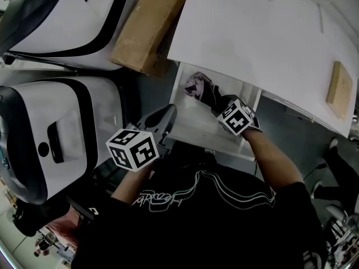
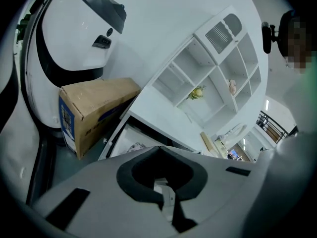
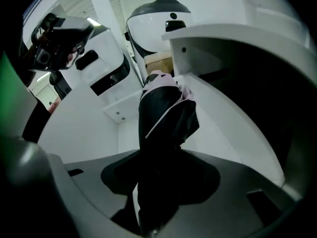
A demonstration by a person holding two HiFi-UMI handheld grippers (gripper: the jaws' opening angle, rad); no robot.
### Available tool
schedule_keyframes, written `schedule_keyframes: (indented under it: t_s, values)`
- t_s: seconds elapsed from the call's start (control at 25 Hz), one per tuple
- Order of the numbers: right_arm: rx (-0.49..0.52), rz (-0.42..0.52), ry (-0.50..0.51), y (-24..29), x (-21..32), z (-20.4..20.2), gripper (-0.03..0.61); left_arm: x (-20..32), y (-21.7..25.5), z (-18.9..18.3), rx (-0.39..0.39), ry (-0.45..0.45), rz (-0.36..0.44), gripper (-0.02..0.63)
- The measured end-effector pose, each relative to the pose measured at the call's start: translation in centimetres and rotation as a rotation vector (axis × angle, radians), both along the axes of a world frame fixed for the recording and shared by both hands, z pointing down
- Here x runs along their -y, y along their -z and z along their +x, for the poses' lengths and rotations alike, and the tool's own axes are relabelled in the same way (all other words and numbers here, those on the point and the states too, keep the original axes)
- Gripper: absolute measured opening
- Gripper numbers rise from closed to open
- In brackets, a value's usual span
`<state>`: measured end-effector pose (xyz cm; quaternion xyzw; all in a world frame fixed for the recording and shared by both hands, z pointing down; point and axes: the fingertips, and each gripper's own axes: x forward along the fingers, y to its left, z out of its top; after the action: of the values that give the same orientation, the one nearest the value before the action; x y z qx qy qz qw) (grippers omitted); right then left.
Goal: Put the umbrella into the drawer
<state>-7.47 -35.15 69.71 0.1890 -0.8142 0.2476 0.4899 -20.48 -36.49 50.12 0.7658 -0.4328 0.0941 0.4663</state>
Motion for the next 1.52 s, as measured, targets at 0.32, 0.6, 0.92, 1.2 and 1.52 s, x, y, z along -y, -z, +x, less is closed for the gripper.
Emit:
schedule_keyframes:
  t_s: [0.32,0.6,0.92,1.2,1.52]
  values:
    - [-0.135,0.03,0.098,-4.5,-0.1,-0.1,0.216,0.0,-1.6,-1.0,0.0,0.01,-0.036,0.02]
    - [-0.154,0.041,0.118,-6.1,-0.4,-0.4,0.219,-0.3,-2.1,-1.7,0.0,0.016,-0.045,0.02]
    - [-0.16,0.026,0.119,-6.7,-0.5,-0.4,0.232,-1.0,-2.3,-1.3,-0.002,0.014,-0.042,0.02]
    - [-0.13,0.082,0.08,-4.7,-0.6,0.4,0.252,-2.4,-1.1,-0.3,-0.009,0.009,-0.019,0.02]
    - [0.017,0.189,-0.082,3.9,-0.7,2.3,0.252,-5.4,1.8,2.4,-0.016,0.004,0.042,0.02]
